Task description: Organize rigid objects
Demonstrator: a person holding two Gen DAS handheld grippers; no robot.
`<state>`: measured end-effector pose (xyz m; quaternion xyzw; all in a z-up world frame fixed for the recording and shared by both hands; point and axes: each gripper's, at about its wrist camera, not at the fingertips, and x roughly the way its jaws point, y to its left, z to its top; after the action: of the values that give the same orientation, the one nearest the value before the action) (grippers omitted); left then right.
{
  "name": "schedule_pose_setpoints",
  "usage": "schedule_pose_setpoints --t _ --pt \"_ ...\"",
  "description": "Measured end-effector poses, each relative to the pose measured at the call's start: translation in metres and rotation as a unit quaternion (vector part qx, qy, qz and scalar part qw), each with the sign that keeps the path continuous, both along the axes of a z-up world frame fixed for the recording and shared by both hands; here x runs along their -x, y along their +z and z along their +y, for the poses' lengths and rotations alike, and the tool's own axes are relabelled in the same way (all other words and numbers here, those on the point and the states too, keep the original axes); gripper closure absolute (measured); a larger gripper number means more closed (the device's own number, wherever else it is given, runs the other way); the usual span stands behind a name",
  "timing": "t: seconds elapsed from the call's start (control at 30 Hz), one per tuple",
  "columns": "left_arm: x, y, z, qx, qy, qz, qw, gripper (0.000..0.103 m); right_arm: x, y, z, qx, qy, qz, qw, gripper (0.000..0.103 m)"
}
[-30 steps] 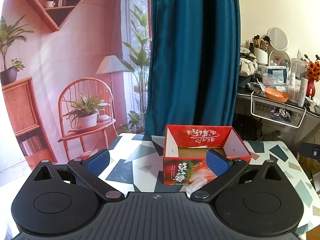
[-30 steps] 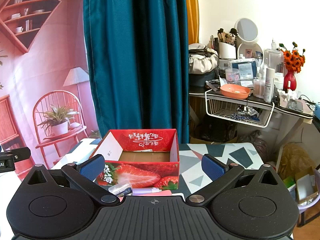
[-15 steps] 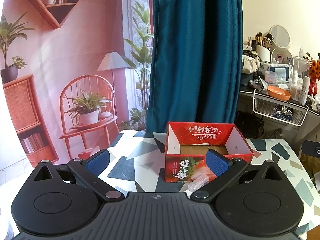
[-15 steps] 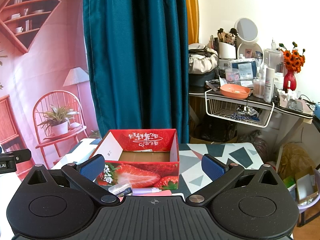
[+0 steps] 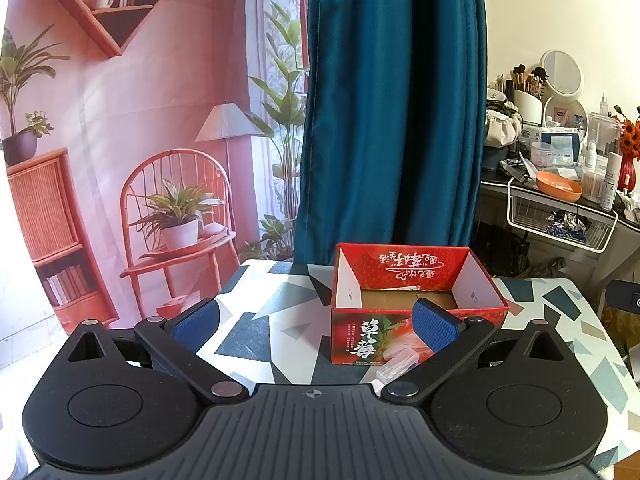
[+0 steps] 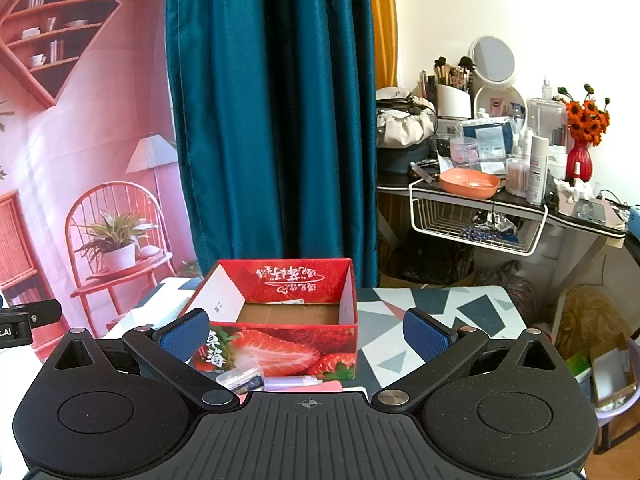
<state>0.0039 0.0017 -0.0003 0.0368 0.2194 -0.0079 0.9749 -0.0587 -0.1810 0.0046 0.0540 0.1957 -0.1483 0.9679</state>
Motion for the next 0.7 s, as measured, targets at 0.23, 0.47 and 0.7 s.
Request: schedule_pose_setpoints --t 0.23,0.47,0.7 --pt "-0.0001 -0.0002 0.0003 0.0 0.001 0.001 1.0 0.0 -0.0002 0.0005 0.0003 0.0 0.0 0.0 1.0 0.0" --pt "-0.0003 -0.0005 -0.0002 0.0 0.001 0.002 1.0 0.0 -0.0004 0.0009 0.0006 0.0 0.0 0.0 1.0 0.0" --pt "-0.0002 -0.0013 0.0002 -0.001 0.001 0.004 1.0 0.0 -0.0002 0.0007 0.0003 -0.002 -0.001 0.0 1.0 0.0"
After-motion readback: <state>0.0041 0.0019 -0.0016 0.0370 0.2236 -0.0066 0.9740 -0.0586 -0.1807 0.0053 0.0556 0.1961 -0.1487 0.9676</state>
